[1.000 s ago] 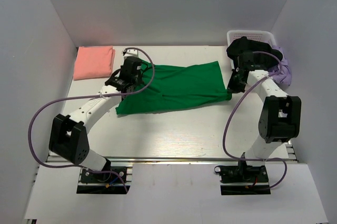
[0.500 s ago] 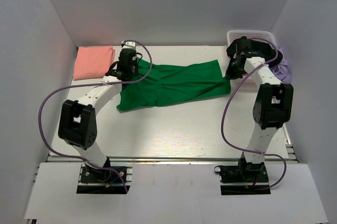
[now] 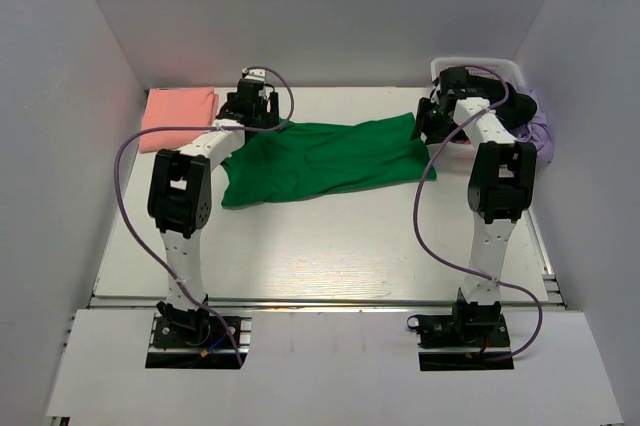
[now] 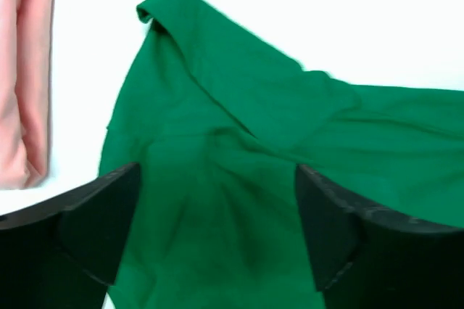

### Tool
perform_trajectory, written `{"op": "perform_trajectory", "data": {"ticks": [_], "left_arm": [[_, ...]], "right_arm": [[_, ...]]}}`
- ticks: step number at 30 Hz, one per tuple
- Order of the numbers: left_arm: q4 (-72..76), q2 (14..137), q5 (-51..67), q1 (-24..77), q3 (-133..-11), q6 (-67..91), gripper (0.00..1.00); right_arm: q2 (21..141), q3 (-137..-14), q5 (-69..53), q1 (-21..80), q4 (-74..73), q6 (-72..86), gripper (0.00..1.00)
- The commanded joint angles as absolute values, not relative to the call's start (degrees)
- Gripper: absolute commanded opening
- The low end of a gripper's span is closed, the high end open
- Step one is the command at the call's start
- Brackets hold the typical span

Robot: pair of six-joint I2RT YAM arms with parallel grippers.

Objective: Fold and stack the t-shirts
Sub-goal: Fold the flattened tshirt in 1/3 of the way

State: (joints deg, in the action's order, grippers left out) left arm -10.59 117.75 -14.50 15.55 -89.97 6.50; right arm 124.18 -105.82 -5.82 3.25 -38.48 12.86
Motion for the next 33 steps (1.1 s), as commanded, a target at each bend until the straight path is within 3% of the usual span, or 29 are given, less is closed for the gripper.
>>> {"op": "perform_trajectory", "data": {"ticks": [1,2,3,10,19,33], "left_arm": [[-17.31,118.3,-15.64,13.89,-96.05,9.57,1.0],[-17.84,118.3,-15.64,13.89,-96.67,9.58,1.0],[-17.84,118.3,-14.34,13.36,-96.68,9.58,1.0],[-19.59,113.21,-7.83,13.36,-94.75,10.8,1.0],[-14.6,100.65,6.75,15.03,-70.61,17.84,1.0],[-13.71,98.62,6.5,14.24,-52.31,22.76,1.0]], "right_arm": [[123.4,-108.72,-9.31,3.95,-38.15,10.29,0.57],[122.62,-108.2,-10.36,4.04,-38.06,9.94,0.7],[121.48,-107.76,-10.81,4.22,-37.8,9.58,0.9],[115.58,-101.87,-13.53,6.94,-34.9,7.65,0.9],[108.9,-84.49,-13.72,9.32,-28.05,12.73,0.9],[111.54,-69.11,-6.85,8.88,-22.06,16.61,0.9]]}}
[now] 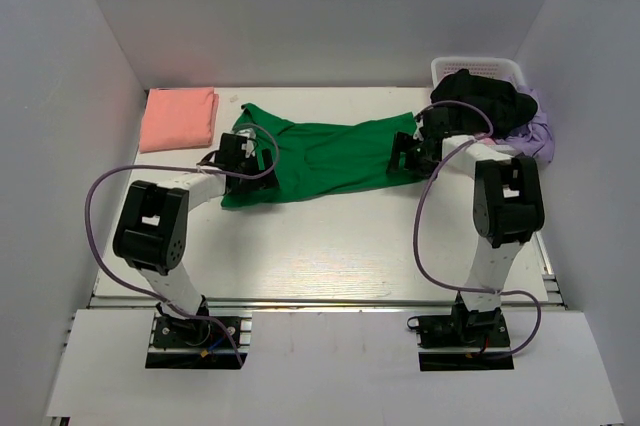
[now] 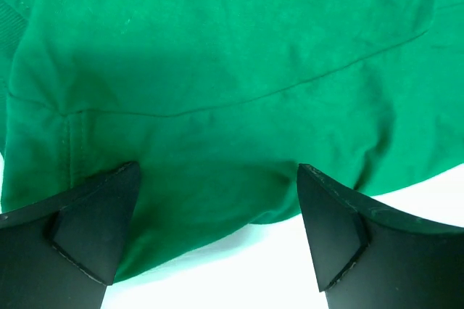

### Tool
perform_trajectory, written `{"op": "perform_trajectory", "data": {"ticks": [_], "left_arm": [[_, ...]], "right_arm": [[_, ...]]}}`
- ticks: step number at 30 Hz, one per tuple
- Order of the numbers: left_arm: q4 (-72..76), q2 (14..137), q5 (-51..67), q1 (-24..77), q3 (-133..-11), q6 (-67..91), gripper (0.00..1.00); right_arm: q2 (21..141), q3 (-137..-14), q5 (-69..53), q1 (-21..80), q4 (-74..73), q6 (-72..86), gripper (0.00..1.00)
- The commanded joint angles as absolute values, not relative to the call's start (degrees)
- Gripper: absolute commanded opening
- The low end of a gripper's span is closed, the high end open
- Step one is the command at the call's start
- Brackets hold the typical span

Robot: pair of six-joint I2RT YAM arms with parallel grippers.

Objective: Fold and stack the t-shirts
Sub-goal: Fold the flattened tshirt in 1/3 of the way, then grap the side of the flattened tshirt furthest away from the robot with both arms

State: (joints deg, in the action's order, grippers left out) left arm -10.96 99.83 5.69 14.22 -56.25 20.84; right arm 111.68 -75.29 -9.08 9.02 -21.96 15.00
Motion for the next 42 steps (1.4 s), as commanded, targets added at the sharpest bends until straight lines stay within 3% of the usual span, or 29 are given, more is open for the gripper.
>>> {"op": "perform_trajectory", "data": {"ticks": [1,11,16,20,28,36,42], "left_arm": [[-14.41,97.4,6.5,14.24,-51.42,23.37,1.0],[-25.13,79.38,8.51,14.85,-36.32,29.96,1.0],[-28.04,66.21,9.76,14.85,-37.25,30.76,1.0],[-24.44,64.42,3.38,14.85,-43.31,29.1,1.0],[-25.66,84.61,-14.23,13.01,-66.32,28.3,1.0],[-26.97,107.72,-15.29,10.55,-85.13,25.5,0.99],[-26.64,114.87,-13.46,8.88,-89.74,24.17,0.97]], "right_arm": [[109.27,-67.86,-7.46,8.88,-22.06,16.61,0.9],[90.04,-42.12,-13.79,10.81,-23.64,17.14,0.9],[81.67,-42.53,-12.83,12.56,-28.2,13.98,0.9],[77.7,-47.63,-13.19,12.83,-26.9,11.52,0.9],[79.88,-58.34,-5.55,12.39,-22.24,14.5,0.9],[84.72,-63.89,-0.63,12.22,-20.65,15.56,0.9],[89.11,-66.27,-0.18,12.13,-21.18,16.08,0.9]]}}
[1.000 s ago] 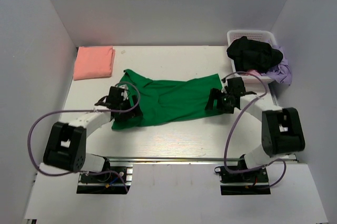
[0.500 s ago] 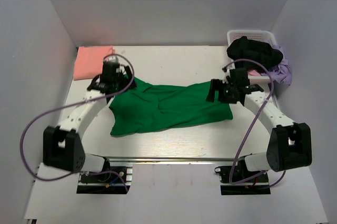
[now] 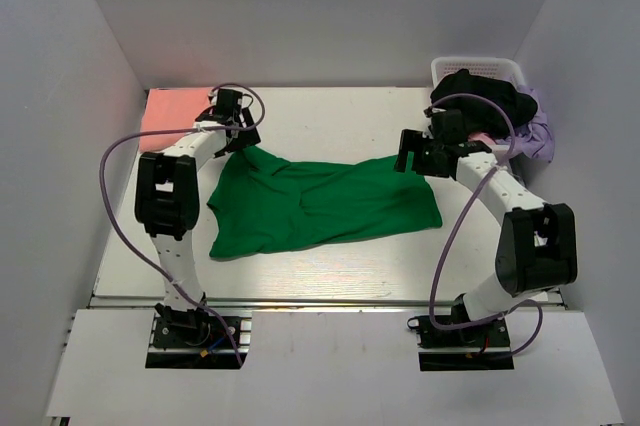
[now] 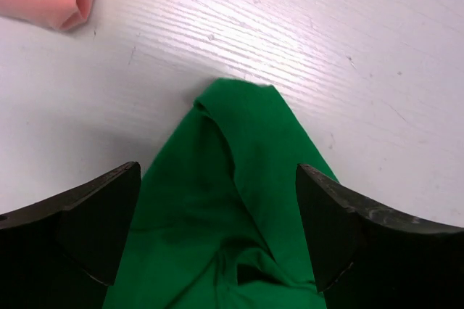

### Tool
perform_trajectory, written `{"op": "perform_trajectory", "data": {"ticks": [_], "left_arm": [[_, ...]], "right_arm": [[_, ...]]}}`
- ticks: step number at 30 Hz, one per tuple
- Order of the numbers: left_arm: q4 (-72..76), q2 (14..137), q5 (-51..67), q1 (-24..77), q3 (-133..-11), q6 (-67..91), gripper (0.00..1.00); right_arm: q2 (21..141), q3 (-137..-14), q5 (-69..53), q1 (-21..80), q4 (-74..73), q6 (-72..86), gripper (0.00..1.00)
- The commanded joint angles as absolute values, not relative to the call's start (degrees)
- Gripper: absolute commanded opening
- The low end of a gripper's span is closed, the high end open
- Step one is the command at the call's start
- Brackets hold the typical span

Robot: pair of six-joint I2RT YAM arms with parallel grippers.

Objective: Fold and stack the t-shirts
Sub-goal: Grap the side of the flattened tshirt furthest away from the robot with both arms

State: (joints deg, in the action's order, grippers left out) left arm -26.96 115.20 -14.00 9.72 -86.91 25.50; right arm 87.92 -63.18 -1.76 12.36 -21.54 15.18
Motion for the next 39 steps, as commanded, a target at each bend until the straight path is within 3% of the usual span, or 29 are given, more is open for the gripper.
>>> {"op": "perform_trajectory", "data": {"ticks": [1,8,12,15,16,19,21,24,25,39], "left_arm": [[-25.76,115.4,-12.75,8.88,-89.74,24.17,0.96],[-21.71,120.67,-9.5,7.83,-92.28,24.17,0.87],[-18.03,122.52,-6.42,7.82,-92.81,24.17,0.76],[-15.74,123.75,-4.48,7.3,-93.43,24.17,0.53],[-15.21,123.75,-3.79,7.29,-94.12,24.17,0.37],[-15.21,124.28,-3.08,7.29,-95.27,24.17,0.16],[-15.21,124.28,-3.08,7.29,-95.27,24.17,0.09],[-15.73,124.28,-2.37,7.29,-96.41,23.12,0.07],[-17.12,124.28,-2.37,7.29,-96.42,23.12,0.0],[-21.8,119.8,-2.9,7.29,-94.14,20.92,0.0]], "right_arm": [[89.47,-66.53,-0.26,12.04,-21.09,16.26,0.9],[92.37,-68.55,-0.18,12.13,-21.53,16.79,0.9],[93.07,-68.73,1.48,12.04,-21.36,16.61,0.9],[94.13,-68.73,2.02,12.04,-21.45,16.7,0.9],[94.39,-68.99,2.02,12.13,-21.53,16.87,0.9],[95.36,-69.69,1.84,12.04,-21.71,16.79,0.9],[96.32,-70.05,2.19,12.04,-22.15,16.88,0.9],[98.0,-71.45,3.25,11.95,-22.41,16.7,0.9],[98.87,-72.24,3.43,12.04,-22.76,16.79,0.9],[113.46,-86.74,13.44,12.39,-22.14,23.46,0.9]]}}
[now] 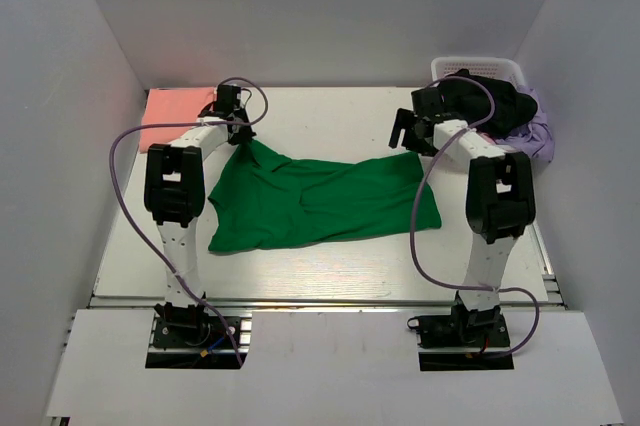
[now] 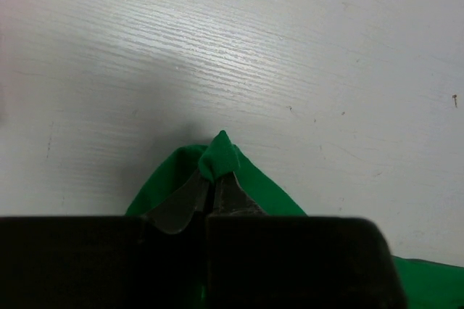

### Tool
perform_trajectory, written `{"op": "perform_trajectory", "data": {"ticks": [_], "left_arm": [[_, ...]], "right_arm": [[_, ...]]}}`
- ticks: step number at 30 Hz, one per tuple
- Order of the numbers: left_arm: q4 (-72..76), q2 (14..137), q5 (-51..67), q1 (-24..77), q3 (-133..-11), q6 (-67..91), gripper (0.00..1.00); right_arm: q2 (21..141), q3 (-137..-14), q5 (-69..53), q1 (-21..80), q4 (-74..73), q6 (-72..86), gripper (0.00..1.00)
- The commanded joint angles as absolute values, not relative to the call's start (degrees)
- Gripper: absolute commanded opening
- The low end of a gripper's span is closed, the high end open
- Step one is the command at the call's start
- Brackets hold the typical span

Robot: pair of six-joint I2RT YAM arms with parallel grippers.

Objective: Fold and stack the t-shirts
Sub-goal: Grap the side of the flattened tshirt furthest away from the robot with both arms

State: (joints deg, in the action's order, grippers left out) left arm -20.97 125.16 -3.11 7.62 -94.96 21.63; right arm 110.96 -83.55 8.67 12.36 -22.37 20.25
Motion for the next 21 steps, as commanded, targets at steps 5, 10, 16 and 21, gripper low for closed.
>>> {"op": "perform_trajectory", "data": {"ticks": [5,10,16,21], "left_arm": [[-22.94,116.9,-2.91,7.29,-92.29,20.39,0.0],[-22.94,114.35,-2.37,7.29,-90.53,20.39,0.0],[-22.32,111.36,0.43,7.29,-86.67,20.39,0.0],[-22.32,109.34,1.05,7.29,-84.73,20.39,0.0]], "right_arm": [[119.17,-90.17,16.61,12.39,-22.86,25.66,0.89],[121.38,-89.91,18.1,12.48,-19.43,27.59,0.78],[123.83,-90.35,19.07,12.57,-18.37,29.09,0.75],[125.24,-91.92,22.49,12.75,-18.81,28.83,0.75]]}}
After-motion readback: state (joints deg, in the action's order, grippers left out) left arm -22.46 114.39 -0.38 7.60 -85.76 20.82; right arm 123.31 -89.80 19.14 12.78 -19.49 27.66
